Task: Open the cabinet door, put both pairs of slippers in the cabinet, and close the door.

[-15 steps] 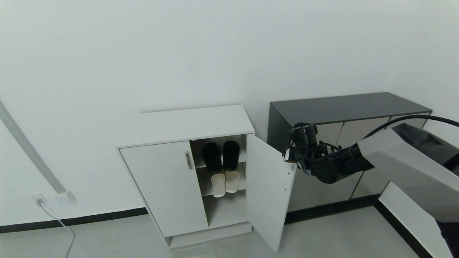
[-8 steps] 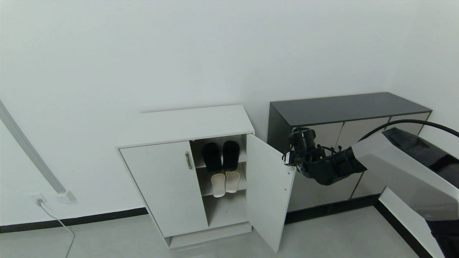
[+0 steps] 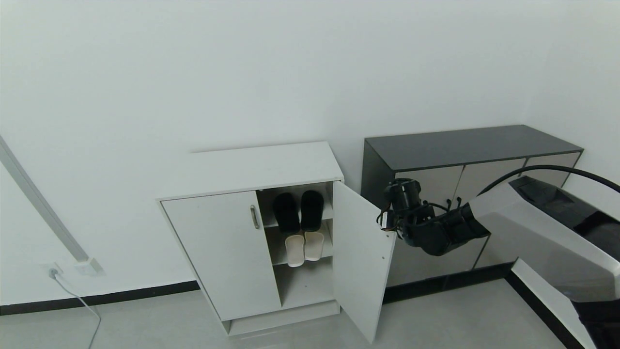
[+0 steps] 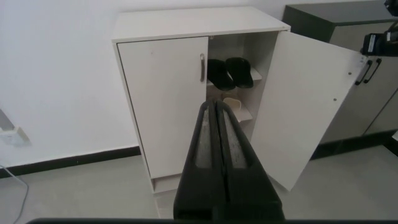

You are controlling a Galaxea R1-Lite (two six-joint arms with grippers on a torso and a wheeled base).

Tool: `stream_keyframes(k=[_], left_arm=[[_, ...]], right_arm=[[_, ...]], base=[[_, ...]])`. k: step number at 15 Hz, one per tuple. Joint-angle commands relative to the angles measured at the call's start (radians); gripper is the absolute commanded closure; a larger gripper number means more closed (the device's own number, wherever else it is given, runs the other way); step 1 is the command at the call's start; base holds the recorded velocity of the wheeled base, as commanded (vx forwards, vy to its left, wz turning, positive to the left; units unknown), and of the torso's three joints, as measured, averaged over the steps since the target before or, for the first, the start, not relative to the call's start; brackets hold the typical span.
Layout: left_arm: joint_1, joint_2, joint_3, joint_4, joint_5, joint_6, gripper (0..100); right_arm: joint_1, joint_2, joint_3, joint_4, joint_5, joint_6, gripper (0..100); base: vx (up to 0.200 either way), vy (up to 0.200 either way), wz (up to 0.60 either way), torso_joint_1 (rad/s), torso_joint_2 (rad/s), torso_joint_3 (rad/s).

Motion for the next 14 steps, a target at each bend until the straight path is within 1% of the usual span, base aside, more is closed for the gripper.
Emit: stream_keyframes(k=[1, 2, 5, 7, 11, 12, 14], left_arm=[[0.000, 0.001, 0.000, 0.000, 0.000, 0.000, 100], [0.000, 0.001, 0.000, 0.000, 0.000, 0.000, 100], [0.000, 0.001, 0.000, 0.000, 0.000, 0.000, 100], [0.000, 0.001, 0.000, 0.000, 0.000, 0.000, 100], [0.000, 0.001, 0.000, 0.000, 0.000, 0.000, 100], [0.000, 0.001, 0.000, 0.000, 0.000, 0.000, 100], [0.000, 0.001, 0.000, 0.000, 0.000, 0.000, 100]], right_arm=[[0.028, -0.031, 0.034, -0.002, 0.001, 0.000, 100], [0.040, -0.041, 0.046, -0.005, 0.000, 0.000, 100], [0.142, -0.105, 0.120, -0.007, 0.000, 0.029, 100], [0.191, -0.136, 0.150, -0.008, 0.001, 0.033, 100], [0.228, -0.171, 0.198, -0.028, 0.016, 0.047, 100], [0.231, -0.174, 0.221, -0.053, 0.036, 0.039, 100], [0.232, -0.177, 0.259, -0.102, 0.044, -0.010, 100]], base=[[0.000, 0.000, 0.00, 0.000, 0.00, 0.000], [0.000, 0.000, 0.00, 0.000, 0.00, 0.000], [0.000, 0.000, 0.00, 0.000, 0.00, 0.000], [0.000, 0.000, 0.00, 0.000, 0.00, 0.000], [0.000, 0.000, 0.00, 0.000, 0.00, 0.000], [0.000, 0.000, 0.00, 0.000, 0.00, 0.000], [0.000, 0.000, 0.00, 0.000, 0.00, 0.000]])
